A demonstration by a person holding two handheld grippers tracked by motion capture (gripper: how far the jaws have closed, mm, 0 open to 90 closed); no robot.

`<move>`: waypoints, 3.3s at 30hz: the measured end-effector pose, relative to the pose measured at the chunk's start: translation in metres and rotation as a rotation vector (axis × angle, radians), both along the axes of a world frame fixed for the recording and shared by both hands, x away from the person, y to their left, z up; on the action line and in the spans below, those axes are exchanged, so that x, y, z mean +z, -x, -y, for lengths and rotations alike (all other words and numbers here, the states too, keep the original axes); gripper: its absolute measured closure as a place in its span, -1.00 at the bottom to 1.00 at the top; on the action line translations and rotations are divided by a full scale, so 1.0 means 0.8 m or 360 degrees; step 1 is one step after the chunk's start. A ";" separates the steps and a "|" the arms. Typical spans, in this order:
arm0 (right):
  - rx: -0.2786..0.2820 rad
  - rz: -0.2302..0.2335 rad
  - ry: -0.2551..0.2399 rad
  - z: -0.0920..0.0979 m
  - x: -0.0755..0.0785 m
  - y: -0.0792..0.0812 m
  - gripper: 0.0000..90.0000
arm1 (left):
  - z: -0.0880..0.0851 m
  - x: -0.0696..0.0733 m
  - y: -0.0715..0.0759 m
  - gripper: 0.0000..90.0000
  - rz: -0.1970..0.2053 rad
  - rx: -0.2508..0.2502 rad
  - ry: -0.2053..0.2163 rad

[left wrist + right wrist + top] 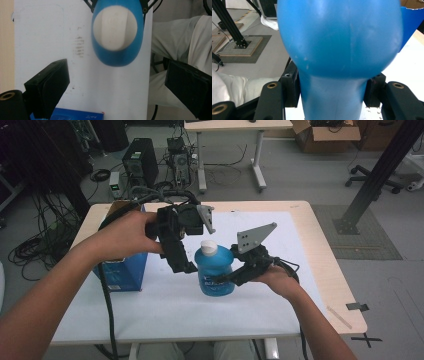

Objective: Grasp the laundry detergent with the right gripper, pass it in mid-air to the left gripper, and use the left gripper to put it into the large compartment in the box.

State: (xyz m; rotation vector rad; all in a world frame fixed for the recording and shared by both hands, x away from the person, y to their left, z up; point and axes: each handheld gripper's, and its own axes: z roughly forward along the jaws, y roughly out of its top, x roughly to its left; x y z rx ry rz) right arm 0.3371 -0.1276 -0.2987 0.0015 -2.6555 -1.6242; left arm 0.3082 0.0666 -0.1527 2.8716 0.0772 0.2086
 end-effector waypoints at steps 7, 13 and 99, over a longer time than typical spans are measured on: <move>0.0031 -0.0001 0.0017 -0.010 -0.002 -0.002 -0.03 | 0.003 0.000 -0.003 -0.86 -0.0010 -0.0010 -0.0020; 0.0045 0.0001 0.0021 -0.017 -0.001 -0.002 -0.04 | 0.009 -0.003 -0.005 -0.86 -0.0013 -0.0019 -0.0026; 0.0059 0.0022 0.0055 -0.027 0.006 -0.001 -0.04 | 0.035 -0.040 -0.008 -0.16 -0.0018 -0.0075 -0.0092</move>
